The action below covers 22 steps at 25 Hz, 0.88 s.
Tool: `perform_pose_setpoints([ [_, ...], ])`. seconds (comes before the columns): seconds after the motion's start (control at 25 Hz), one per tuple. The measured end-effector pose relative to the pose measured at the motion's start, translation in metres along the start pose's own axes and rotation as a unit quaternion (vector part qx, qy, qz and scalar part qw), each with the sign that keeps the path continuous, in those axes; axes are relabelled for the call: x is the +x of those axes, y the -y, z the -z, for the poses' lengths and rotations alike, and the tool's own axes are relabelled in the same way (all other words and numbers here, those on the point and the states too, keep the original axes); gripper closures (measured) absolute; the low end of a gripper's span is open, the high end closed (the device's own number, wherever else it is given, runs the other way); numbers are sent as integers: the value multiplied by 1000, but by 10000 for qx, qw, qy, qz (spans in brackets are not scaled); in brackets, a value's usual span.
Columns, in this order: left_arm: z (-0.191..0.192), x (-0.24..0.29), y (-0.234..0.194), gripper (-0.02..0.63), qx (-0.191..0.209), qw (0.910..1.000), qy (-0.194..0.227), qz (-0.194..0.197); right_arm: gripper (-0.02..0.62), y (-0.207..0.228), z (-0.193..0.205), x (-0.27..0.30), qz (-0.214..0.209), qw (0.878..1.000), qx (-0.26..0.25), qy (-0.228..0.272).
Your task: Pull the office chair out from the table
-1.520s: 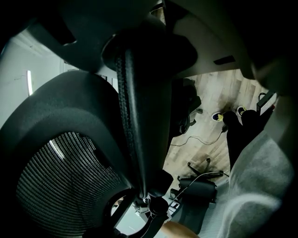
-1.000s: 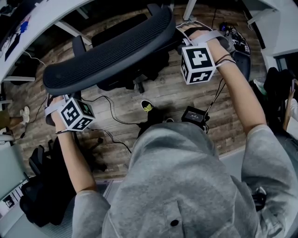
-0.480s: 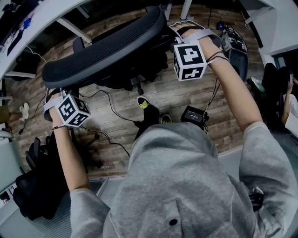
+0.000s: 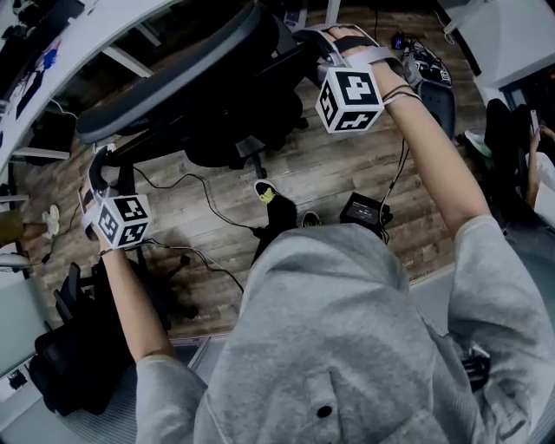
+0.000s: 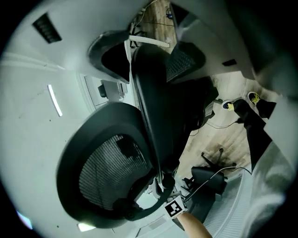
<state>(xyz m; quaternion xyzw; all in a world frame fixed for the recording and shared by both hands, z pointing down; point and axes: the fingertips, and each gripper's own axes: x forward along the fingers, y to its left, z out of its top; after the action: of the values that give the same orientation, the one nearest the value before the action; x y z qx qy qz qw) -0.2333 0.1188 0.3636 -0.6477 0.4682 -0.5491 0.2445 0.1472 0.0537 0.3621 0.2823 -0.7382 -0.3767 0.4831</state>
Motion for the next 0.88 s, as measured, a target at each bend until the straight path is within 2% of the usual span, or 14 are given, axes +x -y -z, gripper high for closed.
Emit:
perform_pose_setpoints([
  [0.12,5,-13,1,393,-619,9979,77,-142,360,-3,18,-25,328,9984,442,-148],
  [0.24,12,-30,11,393,-1307,9911,32,-246,362,-9,25,-70,761,9886,1288,-193],
  [0.36,13,-53,36,398,-2213,9751,75,-147,368,-20,14,-114,792,9616,2618,237],
  [0.44,0,-77,52,482,-2751,9610,248,-167,400,-28,6,-135,737,9368,3374,563],
  [0.48,-11,-89,60,542,-2978,9538,356,-182,445,-30,3,-145,759,9252,3650,706],
  [0.56,-38,-111,72,577,-3367,9397,584,-140,510,-34,-2,-160,822,9090,3982,917],
  [0.6,-51,-121,77,584,-3522,9333,697,-97,530,-36,-6,-165,819,9053,4049,993],
  [0.72,-87,-143,89,592,-3752,9214,1010,43,550,-48,-18,-176,646,9011,4126,1167],
  [0.8,-107,-151,93,592,-3841,9155,1184,152,552,-54,-25,-181,518,8933,4285,1259],
  [0.88,-123,-158,97,592,-4055,9036,1341,316,552,-60,-30,-186,417,8840,4467,1310],
])
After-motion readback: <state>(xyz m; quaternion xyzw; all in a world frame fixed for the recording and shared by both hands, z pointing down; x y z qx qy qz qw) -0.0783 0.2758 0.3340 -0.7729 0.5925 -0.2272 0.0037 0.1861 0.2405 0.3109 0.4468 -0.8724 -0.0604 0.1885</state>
